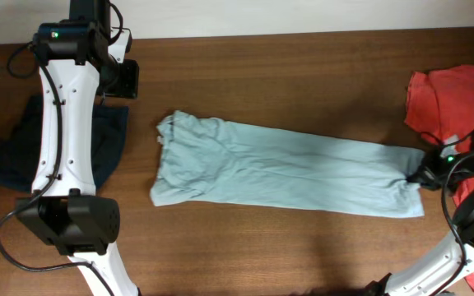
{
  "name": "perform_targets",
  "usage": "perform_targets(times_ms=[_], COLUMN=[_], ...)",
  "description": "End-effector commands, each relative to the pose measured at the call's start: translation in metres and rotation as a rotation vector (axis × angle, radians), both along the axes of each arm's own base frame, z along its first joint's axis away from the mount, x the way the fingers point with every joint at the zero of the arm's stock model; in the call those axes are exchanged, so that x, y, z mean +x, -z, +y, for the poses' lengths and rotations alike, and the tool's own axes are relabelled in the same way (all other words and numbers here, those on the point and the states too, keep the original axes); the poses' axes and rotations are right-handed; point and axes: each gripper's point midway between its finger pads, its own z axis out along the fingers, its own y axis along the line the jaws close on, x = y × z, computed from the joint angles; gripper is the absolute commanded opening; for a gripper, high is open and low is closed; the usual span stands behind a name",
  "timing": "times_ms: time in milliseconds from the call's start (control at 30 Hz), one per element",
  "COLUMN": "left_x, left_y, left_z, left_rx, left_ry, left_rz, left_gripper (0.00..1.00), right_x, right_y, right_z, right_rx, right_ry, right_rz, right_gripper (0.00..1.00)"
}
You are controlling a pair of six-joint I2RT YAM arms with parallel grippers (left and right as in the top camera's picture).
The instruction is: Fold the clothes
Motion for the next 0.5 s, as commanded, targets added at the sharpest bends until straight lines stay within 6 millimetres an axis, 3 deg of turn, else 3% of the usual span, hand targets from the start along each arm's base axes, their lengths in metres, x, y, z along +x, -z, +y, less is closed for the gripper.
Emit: perform_targets(times_ms=[0, 67, 167, 333, 467], left_x=[0.001, 0.001, 0.001, 0.002, 0.002], left_y=[-0.007, -0.007, -0.007, -0.007, -0.008], left_z=[-0.003, -0.003, -0.003, -0.003, -0.003], left_rx=[-0.015, -0.015, -0.014, -0.014, -0.014], left_ry=[0.004, 0.004, 0.003, 0.003, 0.003], left_rz=[-0.022, -0.022, -0.022, -0.023, -0.025], left_gripper=[0.54, 0.54, 0.54, 0.54, 0.55], right_x=[0.014, 0.026, 0.037, 0.052, 0.063], right_y=[-0.048, -0.07, -0.086, -0.086, -0.086], right_z=[-0.021, -0.009, 0.021, 0.084, 0.156], right_rx=[-0.142, -0.151, -0.157, -0.135, -0.121], right_ry=[-0.009, -0.047, -0.128, -0.306, -0.508], right_rz=[-0.063, -0.126, -0.152, -0.143, -0.156], right_gripper=[0.04, 0.04, 0.04, 0.04, 0.04])
